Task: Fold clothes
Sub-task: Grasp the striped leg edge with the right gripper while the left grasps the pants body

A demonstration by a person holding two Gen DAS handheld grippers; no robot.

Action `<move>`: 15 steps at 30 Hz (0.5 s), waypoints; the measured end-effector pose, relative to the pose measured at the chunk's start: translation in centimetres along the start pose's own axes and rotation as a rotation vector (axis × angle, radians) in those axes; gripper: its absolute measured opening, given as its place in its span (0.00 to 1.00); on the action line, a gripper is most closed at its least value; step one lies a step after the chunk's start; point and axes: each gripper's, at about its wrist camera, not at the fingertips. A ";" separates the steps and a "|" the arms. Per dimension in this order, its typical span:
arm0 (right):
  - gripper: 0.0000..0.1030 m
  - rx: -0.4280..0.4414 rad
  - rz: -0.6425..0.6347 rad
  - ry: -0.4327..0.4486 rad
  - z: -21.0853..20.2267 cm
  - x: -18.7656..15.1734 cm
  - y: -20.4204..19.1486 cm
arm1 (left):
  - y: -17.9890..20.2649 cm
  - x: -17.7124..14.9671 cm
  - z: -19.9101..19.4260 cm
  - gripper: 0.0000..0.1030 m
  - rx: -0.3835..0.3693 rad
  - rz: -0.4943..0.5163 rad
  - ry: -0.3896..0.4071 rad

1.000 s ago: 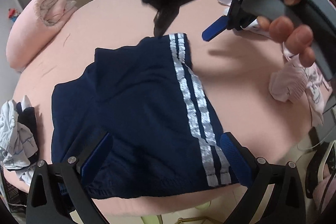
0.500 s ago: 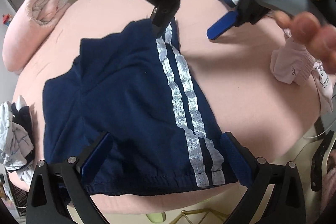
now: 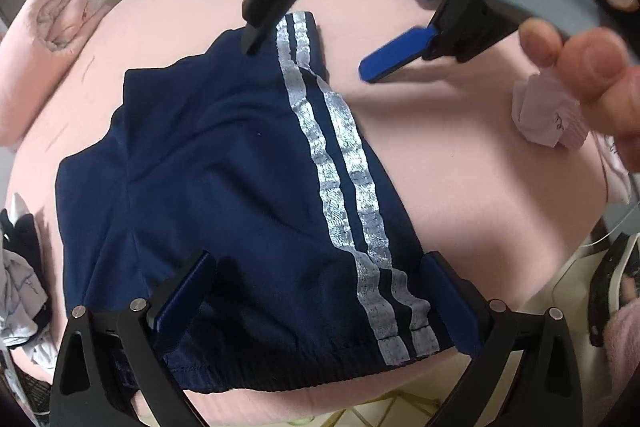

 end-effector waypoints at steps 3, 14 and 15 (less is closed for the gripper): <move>0.75 -0.005 -0.001 0.005 0.1 0.0 -0.1 | -0.8 -0.1 -0.6 0.62 -0.053 -0.042 0.015; 0.75 0.205 0.204 0.036 0.6 -0.3 2.3 | -4.4 0.2 -1.6 0.25 -0.146 -0.173 0.049; 0.75 0.216 0.216 0.039 0.6 -0.3 2.5 | -4.9 0.3 -1.7 0.24 -0.146 -0.184 0.053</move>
Point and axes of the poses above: each gripper's, at about its wrist camera, not at the fingertips, and z roughly the way its jaws point, y to its right, x to its top, and after that the axes turned 2 degrees about z, right-handed
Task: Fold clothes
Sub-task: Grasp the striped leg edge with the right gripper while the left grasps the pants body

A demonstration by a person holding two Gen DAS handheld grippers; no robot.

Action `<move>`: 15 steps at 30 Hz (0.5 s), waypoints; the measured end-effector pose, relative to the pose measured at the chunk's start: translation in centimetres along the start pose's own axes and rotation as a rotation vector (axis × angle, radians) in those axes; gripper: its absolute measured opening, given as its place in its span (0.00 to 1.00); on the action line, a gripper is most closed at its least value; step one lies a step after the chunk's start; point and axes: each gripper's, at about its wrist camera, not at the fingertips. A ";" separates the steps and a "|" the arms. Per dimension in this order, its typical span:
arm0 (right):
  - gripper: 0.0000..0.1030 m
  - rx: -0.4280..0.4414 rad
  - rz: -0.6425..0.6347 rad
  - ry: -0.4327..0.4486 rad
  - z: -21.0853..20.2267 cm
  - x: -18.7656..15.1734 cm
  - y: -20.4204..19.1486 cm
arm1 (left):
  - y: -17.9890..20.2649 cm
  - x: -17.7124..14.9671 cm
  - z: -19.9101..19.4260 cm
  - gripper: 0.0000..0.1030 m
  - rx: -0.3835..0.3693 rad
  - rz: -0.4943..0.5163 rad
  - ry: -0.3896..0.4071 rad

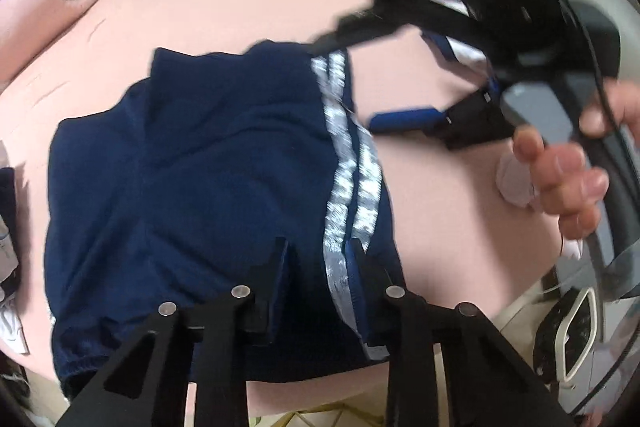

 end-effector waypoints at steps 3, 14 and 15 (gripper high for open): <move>0.75 0.011 0.019 0.006 0.4 0.3 0.0 | -1.4 0.5 -0.3 0.24 0.007 -0.030 0.010; 0.57 -0.036 0.029 0.017 2.3 2.3 -1.6 | -3.5 -0.5 -0.3 0.24 0.059 -0.060 -0.021; 0.43 -0.061 0.029 0.017 2.4 2.3 -1.6 | -2.9 -0.3 0.1 0.24 0.069 -0.055 -0.030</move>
Point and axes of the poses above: each gripper's, at about its wrist camera, not at the fingertips, and z roughly the way its jaws point, y to its right, x to its top, and after that the axes turned 2 degrees about z, right-handed
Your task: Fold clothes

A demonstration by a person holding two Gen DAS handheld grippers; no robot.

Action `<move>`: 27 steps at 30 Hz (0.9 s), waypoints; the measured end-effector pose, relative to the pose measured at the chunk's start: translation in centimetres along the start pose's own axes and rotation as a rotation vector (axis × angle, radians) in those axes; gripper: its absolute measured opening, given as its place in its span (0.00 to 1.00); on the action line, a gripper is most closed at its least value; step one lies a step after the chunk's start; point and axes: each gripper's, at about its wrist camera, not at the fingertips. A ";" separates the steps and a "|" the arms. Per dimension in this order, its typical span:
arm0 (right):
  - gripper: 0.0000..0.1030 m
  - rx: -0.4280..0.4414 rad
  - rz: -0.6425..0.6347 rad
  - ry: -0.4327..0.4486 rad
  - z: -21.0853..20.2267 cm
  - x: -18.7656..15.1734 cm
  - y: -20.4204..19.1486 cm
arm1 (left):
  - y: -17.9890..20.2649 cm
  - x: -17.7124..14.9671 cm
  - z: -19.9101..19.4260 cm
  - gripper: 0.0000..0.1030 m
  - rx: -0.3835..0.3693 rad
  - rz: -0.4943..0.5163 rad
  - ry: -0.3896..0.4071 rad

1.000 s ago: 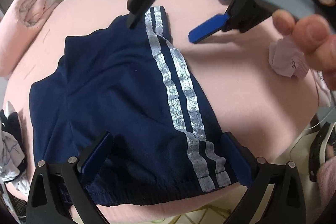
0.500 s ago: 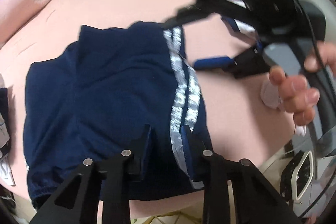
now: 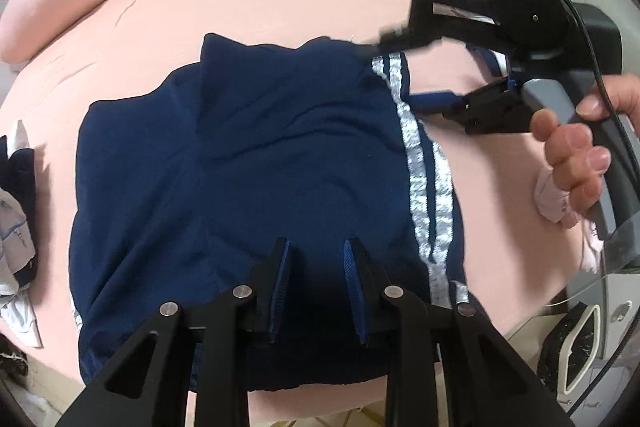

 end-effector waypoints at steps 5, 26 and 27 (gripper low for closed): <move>0.23 -0.040 -0.004 -0.005 0.1 -0.2 0.5 | 0.9 0.1 0.7 0.24 0.012 0.009 -0.033; 0.08 -0.433 -0.296 -0.091 -1.0 0.0 -7.1 | 1.5 0.7 1.9 0.62 0.002 0.004 -0.105; 0.08 -0.438 -0.297 -0.093 -1.0 -0.1 -7.3 | 1.2 0.7 1.9 0.62 -0.012 -0.005 -0.108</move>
Point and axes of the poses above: each gripper's, at about its wrist camera, not at the fingertips, and z roughly the way its jaws point, y to its right, x to its top, and after that the axes turned 2 degrees about z, right-handed
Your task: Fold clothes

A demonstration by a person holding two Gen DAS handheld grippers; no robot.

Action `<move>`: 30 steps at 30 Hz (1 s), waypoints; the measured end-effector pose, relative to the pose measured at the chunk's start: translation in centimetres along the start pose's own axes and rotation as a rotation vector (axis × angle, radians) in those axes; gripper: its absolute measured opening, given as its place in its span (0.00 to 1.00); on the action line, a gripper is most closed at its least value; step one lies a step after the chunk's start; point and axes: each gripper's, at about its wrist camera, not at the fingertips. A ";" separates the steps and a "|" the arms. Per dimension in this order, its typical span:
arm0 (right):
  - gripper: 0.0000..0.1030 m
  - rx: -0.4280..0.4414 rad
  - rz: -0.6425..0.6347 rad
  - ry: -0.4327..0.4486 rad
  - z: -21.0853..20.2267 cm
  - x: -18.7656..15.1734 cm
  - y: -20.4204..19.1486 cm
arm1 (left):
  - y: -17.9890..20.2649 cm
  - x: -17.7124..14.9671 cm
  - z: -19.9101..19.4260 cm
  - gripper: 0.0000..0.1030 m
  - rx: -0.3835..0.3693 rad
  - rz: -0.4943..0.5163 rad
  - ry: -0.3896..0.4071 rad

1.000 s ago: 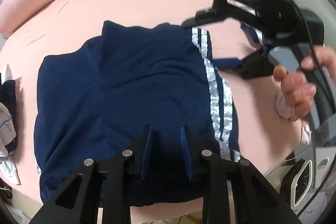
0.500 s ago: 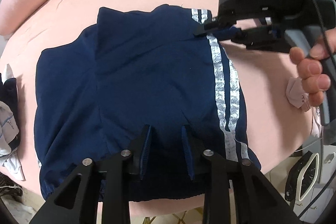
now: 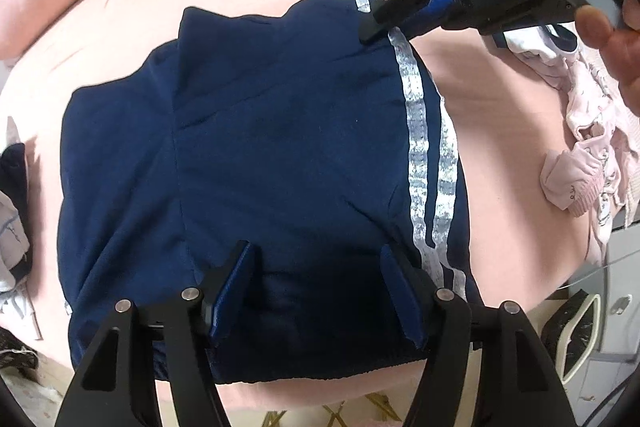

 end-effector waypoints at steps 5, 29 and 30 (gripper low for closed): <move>0.08 -0.004 -0.011 -0.012 -0.5 0.0 -1.4 | -0.5 0.5 -0.4 0.62 -0.043 -0.024 0.001; 0.08 0.036 -0.030 -0.081 -1.7 0.9 -3.0 | 4.9 2.6 1.8 0.75 0.099 0.034 0.082; 0.08 0.038 -0.032 -0.080 -1.7 0.9 -3.1 | 5.1 2.8 1.9 0.75 0.119 0.040 0.094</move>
Point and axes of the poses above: each gripper's, at about its wrist camera, not at the fingertips, and z roughly the way its jaws point, y to its right, x to its top, and after that the axes turned 2 degrees about z, right-handed
